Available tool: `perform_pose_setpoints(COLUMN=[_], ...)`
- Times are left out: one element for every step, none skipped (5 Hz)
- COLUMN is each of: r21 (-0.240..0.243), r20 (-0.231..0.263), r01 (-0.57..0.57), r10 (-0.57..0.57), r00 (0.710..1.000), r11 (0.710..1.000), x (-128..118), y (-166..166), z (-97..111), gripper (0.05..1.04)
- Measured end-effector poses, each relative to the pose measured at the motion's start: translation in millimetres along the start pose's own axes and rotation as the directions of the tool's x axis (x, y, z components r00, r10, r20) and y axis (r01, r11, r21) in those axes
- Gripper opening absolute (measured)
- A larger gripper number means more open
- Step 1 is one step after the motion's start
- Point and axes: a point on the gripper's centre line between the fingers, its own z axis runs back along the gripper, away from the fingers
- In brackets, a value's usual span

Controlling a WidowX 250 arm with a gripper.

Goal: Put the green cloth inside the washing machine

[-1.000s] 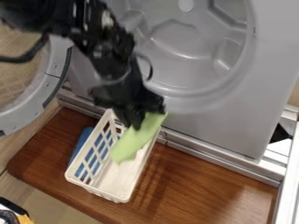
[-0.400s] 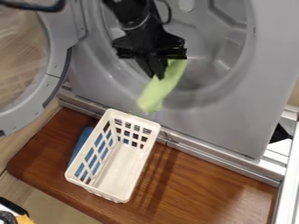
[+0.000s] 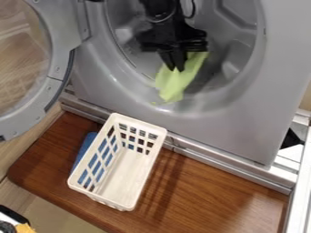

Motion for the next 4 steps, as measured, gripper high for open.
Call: perform_pose_setpoints(r21=[-0.006, -0.011, -0.001, -0.002], r20=[-0.019, -0.039, -0.066, -0.074], r01=[-0.009, -0.024, -0.038, -0.034], r10=[0.009, 0.023, 0.038, 0.033], r00=[1.0, 0.999, 0.997, 0.997], r11=[1.0, 1.0, 0.999, 0.999], x=[15.0, 21.8, 19.1, 13.6], y=[0.1, 0.5, 1.2, -2.4], z=[-21.5, -35.4, -37.0, -40.3], gripper=[0.059, 0.076, 0.242, 0.491])
